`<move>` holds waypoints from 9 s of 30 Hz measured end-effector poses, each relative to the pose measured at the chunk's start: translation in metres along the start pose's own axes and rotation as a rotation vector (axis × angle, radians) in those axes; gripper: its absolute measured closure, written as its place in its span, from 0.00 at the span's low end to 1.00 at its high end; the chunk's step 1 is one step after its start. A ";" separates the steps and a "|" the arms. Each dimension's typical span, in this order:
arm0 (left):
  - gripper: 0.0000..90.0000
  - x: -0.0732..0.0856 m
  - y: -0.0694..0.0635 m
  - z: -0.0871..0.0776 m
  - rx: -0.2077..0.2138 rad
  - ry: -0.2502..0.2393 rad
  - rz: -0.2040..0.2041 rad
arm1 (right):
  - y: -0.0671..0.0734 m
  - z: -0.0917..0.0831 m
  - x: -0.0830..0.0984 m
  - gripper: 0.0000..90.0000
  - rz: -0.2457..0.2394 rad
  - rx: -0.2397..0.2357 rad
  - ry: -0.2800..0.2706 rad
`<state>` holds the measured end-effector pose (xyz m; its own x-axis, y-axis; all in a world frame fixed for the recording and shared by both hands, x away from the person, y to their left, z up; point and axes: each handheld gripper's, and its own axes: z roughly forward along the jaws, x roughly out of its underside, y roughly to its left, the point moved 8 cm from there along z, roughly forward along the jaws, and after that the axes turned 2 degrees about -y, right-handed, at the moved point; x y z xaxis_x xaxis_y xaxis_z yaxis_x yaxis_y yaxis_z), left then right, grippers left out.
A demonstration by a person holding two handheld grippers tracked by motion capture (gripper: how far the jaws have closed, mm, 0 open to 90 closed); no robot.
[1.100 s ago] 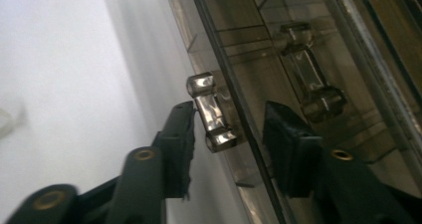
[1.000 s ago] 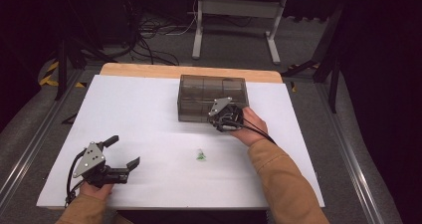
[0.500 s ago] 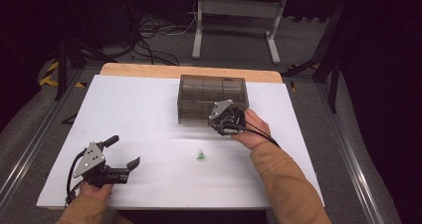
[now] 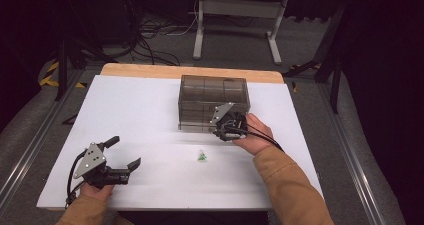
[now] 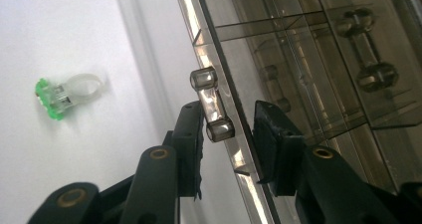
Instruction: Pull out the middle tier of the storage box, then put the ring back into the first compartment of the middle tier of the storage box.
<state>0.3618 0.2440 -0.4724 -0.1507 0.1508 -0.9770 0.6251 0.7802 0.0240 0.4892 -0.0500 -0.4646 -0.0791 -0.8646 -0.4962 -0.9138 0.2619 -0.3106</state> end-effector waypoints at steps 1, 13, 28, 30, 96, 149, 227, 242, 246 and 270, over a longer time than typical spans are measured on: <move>0.01 0.000 0.000 0.000 0.000 -0.002 -0.001 | 0.001 0.000 0.000 0.73 0.002 -0.002 0.005; 0.01 0.000 0.000 0.000 0.000 -0.001 0.000 | 0.005 -0.003 0.001 0.73 -0.014 -0.008 0.008; 0.01 0.000 0.000 0.000 0.000 -0.002 0.000 | 0.008 -0.001 0.002 0.74 -0.015 -0.013 0.023; 0.01 0.000 0.000 0.000 0.001 0.001 0.000 | 0.009 -0.001 0.003 0.74 -0.007 -0.017 0.033; 0.01 -0.002 -0.001 0.006 0.007 0.006 0.015 | 0.072 -0.043 -0.012 0.08 0.287 -0.154 -0.423; 0.01 -0.002 -0.002 0.006 0.013 0.005 0.016 | 0.091 0.024 0.004 0.49 0.292 -0.108 -0.281; 0.01 -0.002 -0.001 0.006 0.013 0.004 0.016 | 0.077 -0.017 -0.023 0.78 0.206 -0.086 -0.297; 0.01 -0.002 -0.001 0.006 0.013 0.005 0.017 | 0.066 -0.024 -0.030 0.78 0.202 -0.072 -0.303; 0.01 -0.002 -0.001 0.006 0.013 0.007 0.017 | 0.063 -0.024 -0.035 0.78 0.200 -0.066 -0.309; 0.01 -0.002 -0.002 0.006 0.015 0.003 0.011 | 0.033 -0.012 -0.053 0.78 0.207 -0.027 -0.266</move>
<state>0.3654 0.2391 -0.4718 -0.1460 0.1617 -0.9760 0.6379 0.7694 0.0320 0.4582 -0.0008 -0.4394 -0.1607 -0.6507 -0.7421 -0.8995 0.4061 -0.1613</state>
